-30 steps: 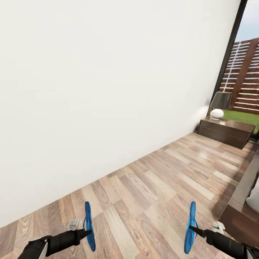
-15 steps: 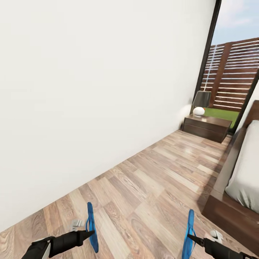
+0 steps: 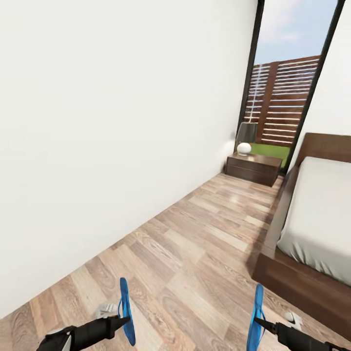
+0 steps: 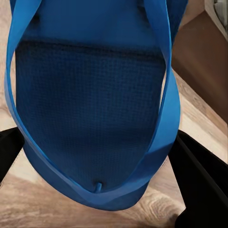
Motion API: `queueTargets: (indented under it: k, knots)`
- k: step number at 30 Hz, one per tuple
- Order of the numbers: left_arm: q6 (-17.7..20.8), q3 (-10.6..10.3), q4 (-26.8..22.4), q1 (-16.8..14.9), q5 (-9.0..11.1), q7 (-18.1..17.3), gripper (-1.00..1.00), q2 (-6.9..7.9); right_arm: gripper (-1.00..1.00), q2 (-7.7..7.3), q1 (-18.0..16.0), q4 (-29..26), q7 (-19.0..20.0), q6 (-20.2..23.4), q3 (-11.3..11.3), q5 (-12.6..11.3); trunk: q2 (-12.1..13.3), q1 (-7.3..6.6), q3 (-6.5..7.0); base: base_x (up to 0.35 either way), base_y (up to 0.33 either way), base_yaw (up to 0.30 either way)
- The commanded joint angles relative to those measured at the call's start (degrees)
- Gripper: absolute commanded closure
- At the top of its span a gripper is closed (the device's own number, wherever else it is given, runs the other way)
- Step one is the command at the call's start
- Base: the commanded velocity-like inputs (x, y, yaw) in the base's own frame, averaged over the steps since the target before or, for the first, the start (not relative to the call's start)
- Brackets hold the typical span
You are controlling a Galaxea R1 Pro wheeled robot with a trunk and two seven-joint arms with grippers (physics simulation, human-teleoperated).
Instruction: In the bedroom, move the book from the bed onto either nightstand, and place the two sandals side by side next to the bed.
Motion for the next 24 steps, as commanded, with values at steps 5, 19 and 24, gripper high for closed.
queueTargets:
  k: [5, 19, 24]
  knots:
    - [-1.1, 0.5, 0.4, -0.1, -0.3, -0.1, 1.00, -0.17, 1.00, 0.04, -0.1, -0.1, 0.2, 0.5, -0.5, 0.5, 0.0, -0.01, -0.06, 0.000, 0.000, -0.283]
    - [-1.4, 0.5, 0.4, -0.1, -0.3, 0.0, 1.00, -0.18, 1.00, 0.04, -0.1, -0.1, 0.1, 0.5, -0.5, 0.5, 0.0, -0.01, -0.06, 0.000, 0.000, -0.283]
    - [-1.4, 0.5, 0.4, 0.0, -0.3, 0.0, 1.00, -0.18, 1.00, 0.04, -0.1, -0.1, 0.1, 0.5, -0.5, 0.4, 0.0, -0.01, -0.06, 0.000, 0.000, -0.283]
